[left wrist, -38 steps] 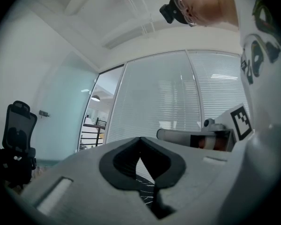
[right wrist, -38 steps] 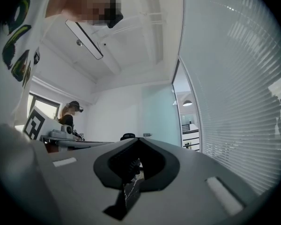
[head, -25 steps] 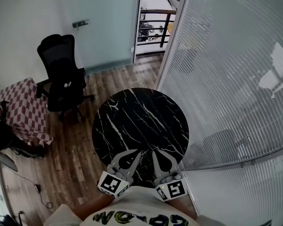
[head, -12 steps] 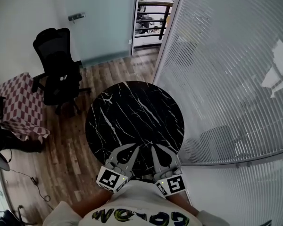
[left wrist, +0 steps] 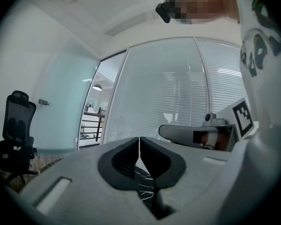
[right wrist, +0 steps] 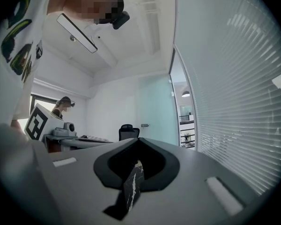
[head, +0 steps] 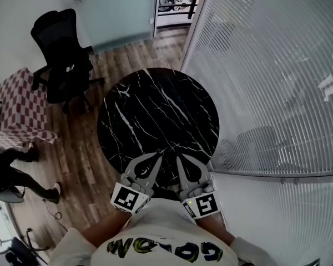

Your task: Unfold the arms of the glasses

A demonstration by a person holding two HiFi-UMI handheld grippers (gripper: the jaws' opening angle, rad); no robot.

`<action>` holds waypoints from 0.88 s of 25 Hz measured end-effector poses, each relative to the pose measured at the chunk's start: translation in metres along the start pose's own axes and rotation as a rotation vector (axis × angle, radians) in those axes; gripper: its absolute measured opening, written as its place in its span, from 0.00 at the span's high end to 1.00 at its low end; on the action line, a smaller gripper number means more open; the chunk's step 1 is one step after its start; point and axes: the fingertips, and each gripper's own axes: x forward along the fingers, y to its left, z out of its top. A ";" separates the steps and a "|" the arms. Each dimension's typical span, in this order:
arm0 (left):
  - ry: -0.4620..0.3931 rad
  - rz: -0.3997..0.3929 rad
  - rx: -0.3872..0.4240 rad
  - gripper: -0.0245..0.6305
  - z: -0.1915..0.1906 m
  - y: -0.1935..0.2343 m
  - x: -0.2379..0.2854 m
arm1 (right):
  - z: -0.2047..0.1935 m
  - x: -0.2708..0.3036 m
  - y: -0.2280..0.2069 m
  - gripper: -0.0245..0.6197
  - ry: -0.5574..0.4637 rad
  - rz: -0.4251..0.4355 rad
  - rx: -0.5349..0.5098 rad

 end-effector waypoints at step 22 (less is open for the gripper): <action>0.102 -0.017 0.061 0.93 -0.026 0.019 0.016 | -0.001 0.018 -0.039 0.96 0.076 0.070 -0.220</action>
